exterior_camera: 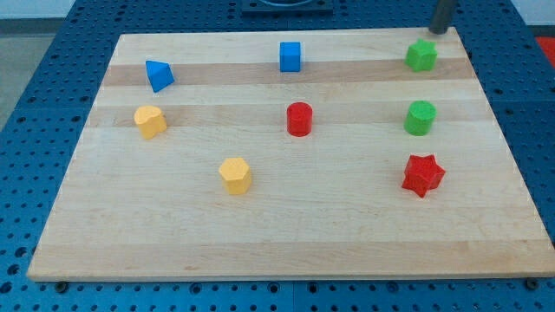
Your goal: Push green star close to the green circle
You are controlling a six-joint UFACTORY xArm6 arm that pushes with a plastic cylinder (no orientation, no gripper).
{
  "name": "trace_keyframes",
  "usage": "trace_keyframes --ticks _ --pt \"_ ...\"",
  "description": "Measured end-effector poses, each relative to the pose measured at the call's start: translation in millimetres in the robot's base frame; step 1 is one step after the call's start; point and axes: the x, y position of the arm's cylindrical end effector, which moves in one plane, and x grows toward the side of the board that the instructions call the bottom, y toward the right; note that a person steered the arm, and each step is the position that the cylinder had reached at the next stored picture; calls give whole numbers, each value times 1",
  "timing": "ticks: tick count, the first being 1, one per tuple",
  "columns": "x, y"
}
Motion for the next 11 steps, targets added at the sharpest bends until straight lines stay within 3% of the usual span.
trace_keyframes --ticks 4,9,11 --pt "-1 -19" --pt "221 -33" --pt "130 -30"
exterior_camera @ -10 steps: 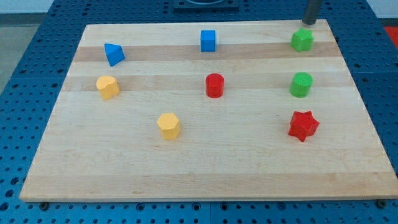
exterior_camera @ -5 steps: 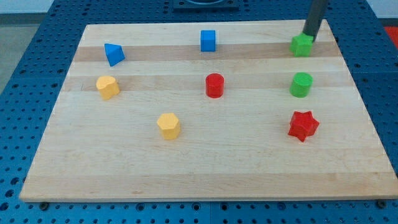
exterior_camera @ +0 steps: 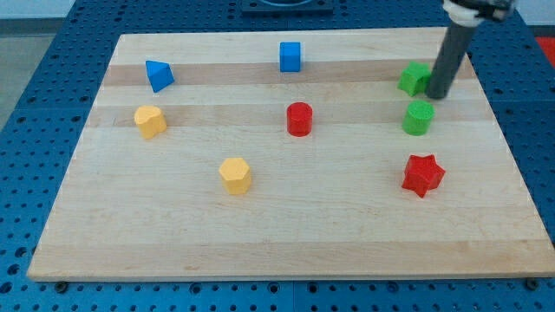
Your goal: Push green star close to the green circle
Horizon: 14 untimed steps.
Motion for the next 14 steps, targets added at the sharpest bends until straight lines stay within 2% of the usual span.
trace_keyframes --ticks 1,2,3,4,7,8,9,11,14 --pt "-21 0" --pt "-21 3" --pt "-53 21" --pt "-80 0" --pt "-79 -69" --pt "-79 -65" --pt "-85 -31" --pt "-85 -20" --pt "-24 -20"
